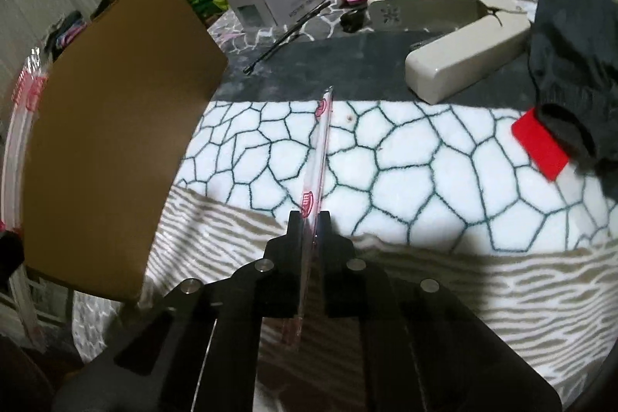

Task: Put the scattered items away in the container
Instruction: 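Lift a straw with the left tool while the right tool grasps another straw, then carry both straws over the cardboard box with both tools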

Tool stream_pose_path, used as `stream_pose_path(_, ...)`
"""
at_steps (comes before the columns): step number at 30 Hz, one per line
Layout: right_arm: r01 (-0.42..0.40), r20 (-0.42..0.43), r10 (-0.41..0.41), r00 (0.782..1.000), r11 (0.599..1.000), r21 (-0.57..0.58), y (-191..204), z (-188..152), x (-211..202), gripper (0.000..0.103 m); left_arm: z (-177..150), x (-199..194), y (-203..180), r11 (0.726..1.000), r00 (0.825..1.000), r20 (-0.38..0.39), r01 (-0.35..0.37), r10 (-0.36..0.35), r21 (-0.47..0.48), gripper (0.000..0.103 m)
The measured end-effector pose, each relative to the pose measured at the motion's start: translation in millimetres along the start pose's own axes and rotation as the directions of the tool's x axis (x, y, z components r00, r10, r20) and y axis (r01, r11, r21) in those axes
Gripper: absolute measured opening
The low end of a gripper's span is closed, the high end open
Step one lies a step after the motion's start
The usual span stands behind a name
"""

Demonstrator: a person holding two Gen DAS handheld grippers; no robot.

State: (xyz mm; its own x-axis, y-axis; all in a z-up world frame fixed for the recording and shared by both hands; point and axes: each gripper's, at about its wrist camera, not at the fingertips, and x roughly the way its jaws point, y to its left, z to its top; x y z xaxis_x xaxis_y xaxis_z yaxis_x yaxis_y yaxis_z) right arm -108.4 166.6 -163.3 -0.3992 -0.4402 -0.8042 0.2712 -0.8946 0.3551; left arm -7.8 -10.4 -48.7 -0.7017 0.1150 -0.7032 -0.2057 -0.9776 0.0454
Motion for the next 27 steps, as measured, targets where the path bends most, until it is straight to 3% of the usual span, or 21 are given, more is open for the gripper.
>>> stream_pose_path(18, -0.058, 0.158, 0.062, 0.985, 0.998, -0.027, 25, 25, -69, 0.007, 7, -1, -1, 1.0, 1.0, 0.014, 0.0, 0.0, -0.022, 0.006)
stream_pose_path(27, -0.083, 0.27, 0.085, 0.959, 0.996, -0.018, 25, 24, -123, 0.007, 19, -10, -9, 0.999, 0.997, 0.078, 0.032, -0.029, -0.042, 0.007)
